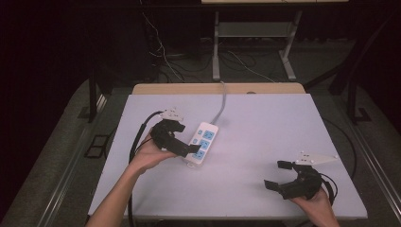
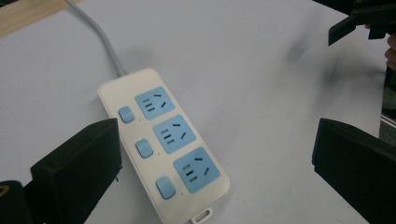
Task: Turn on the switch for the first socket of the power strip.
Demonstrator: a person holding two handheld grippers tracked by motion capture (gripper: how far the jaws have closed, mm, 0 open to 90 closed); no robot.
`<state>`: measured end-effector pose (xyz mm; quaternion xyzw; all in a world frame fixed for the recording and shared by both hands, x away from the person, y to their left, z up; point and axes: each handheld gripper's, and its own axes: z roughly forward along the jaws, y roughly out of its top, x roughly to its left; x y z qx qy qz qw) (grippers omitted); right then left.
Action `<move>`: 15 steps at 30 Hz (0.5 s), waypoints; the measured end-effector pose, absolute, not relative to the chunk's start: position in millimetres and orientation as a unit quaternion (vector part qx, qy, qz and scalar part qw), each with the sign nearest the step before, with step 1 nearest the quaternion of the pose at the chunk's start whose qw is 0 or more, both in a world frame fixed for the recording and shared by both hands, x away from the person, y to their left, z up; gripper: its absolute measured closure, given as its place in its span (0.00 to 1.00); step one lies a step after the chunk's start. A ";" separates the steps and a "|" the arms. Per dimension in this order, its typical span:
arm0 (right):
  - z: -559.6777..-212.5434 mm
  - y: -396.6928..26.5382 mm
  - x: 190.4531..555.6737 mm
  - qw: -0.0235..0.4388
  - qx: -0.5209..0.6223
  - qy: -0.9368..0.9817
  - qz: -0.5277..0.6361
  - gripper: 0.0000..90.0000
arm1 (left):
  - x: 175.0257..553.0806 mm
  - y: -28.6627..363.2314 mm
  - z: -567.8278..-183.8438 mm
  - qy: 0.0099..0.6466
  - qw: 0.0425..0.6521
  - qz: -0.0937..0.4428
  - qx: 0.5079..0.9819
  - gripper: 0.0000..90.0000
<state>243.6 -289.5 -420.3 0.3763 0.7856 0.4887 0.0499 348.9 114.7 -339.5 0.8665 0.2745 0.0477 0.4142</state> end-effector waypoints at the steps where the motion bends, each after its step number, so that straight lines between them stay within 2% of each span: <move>1: -420.3 -289.6 243.6 0.050 0.377 0.785 0.489 0.00 | 350.5 113.7 -338.9 0.273 0.413 0.049 0.868 0.00; 15: -420.6 -290.0 243.5 0.051 0.377 0.786 0.488 0.00 | 376.1 96.6 -334.8 0.258 0.375 0.047 0.889 0.01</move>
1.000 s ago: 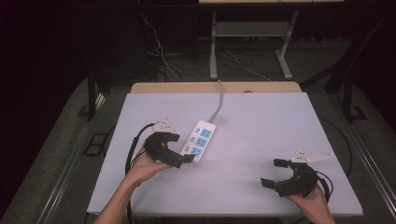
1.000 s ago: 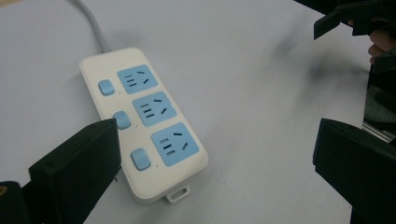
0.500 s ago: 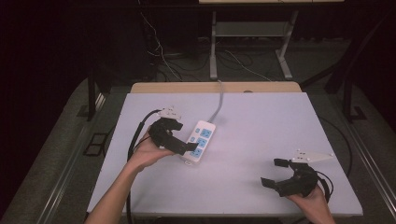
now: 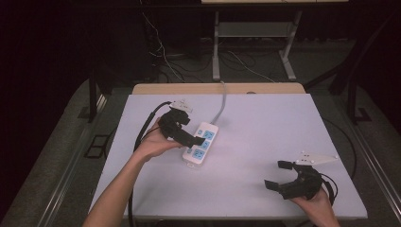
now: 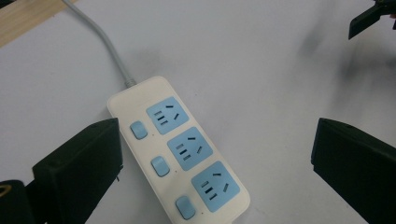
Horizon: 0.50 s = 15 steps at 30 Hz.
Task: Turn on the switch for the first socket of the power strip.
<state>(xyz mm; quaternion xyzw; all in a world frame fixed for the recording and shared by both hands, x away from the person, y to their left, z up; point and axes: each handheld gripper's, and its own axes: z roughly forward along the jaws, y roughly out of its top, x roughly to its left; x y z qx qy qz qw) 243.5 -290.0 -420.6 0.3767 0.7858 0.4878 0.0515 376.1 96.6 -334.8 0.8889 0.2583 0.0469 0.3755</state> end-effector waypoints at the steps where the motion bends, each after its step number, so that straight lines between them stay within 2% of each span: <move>1: -420.6 -290.2 243.6 0.051 0.376 0.786 0.488 0.00 | 378.1 95.9 -334.8 0.256 0.373 0.047 0.891 0.01; 15: -421.0 -289.0 243.4 0.052 0.375 0.788 0.485 0.00 | 395.8 82.3 -339.3 0.246 0.343 0.039 0.906 0.04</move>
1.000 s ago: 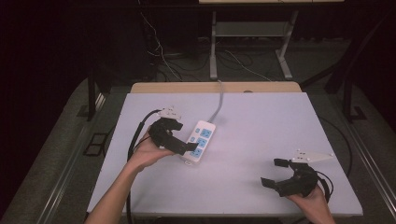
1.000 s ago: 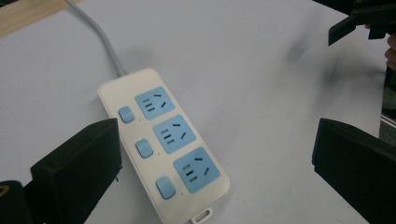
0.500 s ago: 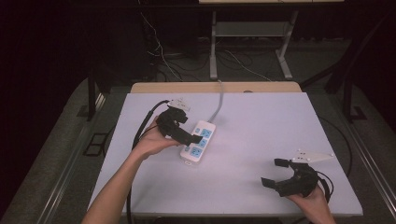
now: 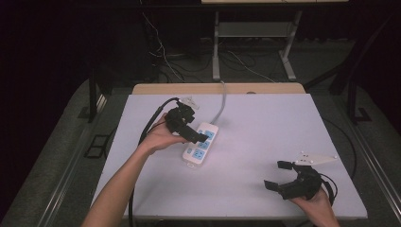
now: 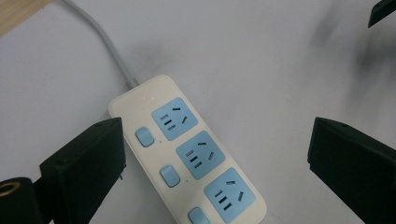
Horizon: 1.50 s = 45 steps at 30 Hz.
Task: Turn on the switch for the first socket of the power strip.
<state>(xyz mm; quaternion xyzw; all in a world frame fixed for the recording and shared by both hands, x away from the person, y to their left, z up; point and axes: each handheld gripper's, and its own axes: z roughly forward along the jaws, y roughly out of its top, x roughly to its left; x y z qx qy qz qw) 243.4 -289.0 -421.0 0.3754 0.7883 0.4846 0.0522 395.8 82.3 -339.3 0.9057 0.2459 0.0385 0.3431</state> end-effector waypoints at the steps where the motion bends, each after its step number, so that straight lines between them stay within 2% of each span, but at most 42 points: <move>1: -421.1 -289.0 243.3 0.052 0.375 0.788 0.485 0.00 | 397.9 81.5 -339.4 0.244 0.341 0.039 0.907 0.05; 17: -421.3 -288.5 243.4 0.054 0.373 0.791 0.481 0.00 | 419.3 83.8 -347.9 0.257 0.329 0.036 0.908 0.23; 25: -421.4 -288.0 243.6 0.054 0.373 0.792 0.480 0.00 | 428.9 89.2 -355.0 0.266 0.330 0.032 0.905 0.40; 36: -421.4 -287.8 243.5 0.055 0.373 0.794 0.477 0.00 | 437.8 89.6 -366.4 0.268 0.328 0.035 0.905 0.57; 45: -421.6 -287.6 243.6 0.056 0.371 0.796 0.475 0.00 | 445.9 87.2 -378.4 0.276 0.324 0.033 0.904 0.75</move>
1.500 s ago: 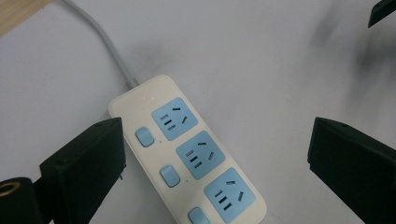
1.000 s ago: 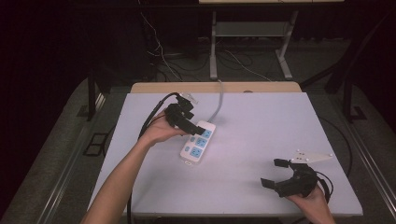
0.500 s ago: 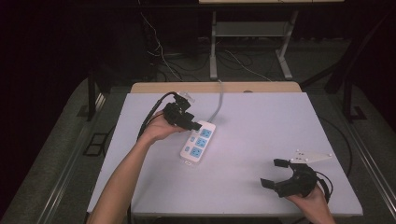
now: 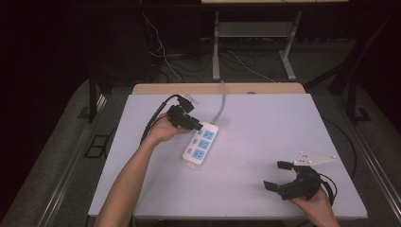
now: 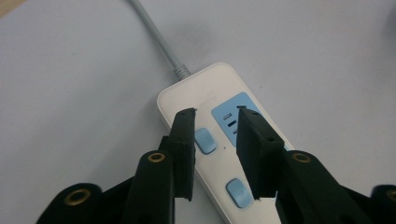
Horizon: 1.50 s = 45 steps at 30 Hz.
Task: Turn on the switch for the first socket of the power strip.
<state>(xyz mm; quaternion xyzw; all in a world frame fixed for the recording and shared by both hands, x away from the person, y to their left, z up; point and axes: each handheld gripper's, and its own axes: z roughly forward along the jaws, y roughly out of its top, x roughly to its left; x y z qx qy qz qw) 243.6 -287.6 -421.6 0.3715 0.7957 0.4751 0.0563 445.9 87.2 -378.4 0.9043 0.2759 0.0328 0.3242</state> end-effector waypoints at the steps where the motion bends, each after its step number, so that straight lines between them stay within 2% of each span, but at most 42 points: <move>1: -421.6 -287.7 243.6 0.056 0.372 0.796 0.475 0.00 | 446.9 87.0 -379.5 0.277 0.324 0.032 0.904 0.77; 10: -421.7 -287.7 243.5 0.056 0.371 0.797 0.473 0.00 | 453.0 84.1 -390.7 0.283 0.322 0.024 0.903 0.87; 15: -421.7 -287.5 243.5 0.056 0.370 0.798 0.473 0.00 | 455.2 82.4 -395.7 0.289 0.320 0.016 0.902 0.99; 45: -418.2 -289.7 241.7 0.058 0.371 0.788 0.487 0.00 | 452.9 79.8 -409.1 0.298 0.316 0.016 0.901 1.00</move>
